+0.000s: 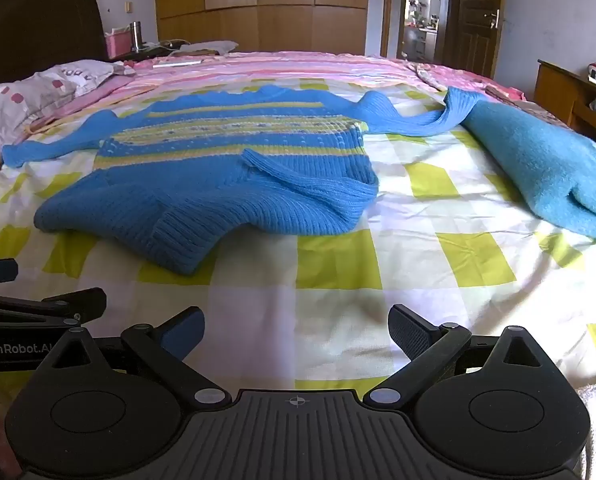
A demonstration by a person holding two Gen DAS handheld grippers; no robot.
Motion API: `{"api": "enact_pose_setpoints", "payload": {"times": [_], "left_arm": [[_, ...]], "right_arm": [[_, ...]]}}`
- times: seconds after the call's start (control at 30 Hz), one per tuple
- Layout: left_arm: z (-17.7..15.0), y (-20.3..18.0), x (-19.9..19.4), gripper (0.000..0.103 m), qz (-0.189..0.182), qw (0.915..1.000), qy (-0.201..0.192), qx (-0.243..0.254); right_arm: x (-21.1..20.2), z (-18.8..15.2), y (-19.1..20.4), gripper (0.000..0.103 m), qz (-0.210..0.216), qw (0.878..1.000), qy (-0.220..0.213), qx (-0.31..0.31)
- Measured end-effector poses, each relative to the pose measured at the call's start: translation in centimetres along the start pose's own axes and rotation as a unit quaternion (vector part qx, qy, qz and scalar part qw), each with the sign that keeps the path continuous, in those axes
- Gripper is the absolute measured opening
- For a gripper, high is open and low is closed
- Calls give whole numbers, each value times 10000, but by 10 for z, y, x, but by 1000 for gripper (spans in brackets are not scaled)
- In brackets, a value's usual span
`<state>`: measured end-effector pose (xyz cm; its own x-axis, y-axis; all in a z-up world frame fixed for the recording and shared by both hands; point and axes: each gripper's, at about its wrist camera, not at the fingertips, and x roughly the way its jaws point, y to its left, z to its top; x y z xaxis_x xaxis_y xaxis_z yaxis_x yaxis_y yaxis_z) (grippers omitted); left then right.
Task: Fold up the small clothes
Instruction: 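Move both grippers toward the sweater hem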
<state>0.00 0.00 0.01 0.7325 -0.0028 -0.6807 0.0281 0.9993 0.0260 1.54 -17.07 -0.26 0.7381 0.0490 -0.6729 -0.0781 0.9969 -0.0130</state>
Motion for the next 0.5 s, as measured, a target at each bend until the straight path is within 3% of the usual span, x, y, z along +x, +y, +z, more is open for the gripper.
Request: {"api": "enact_pose_setpoints", "payload": {"times": [0.5], "left_arm": [[0,3,1,103,-69,9999,42,-87]], "right_arm": [[-1,2,-3,98,16,10000,-17,-22]]}}
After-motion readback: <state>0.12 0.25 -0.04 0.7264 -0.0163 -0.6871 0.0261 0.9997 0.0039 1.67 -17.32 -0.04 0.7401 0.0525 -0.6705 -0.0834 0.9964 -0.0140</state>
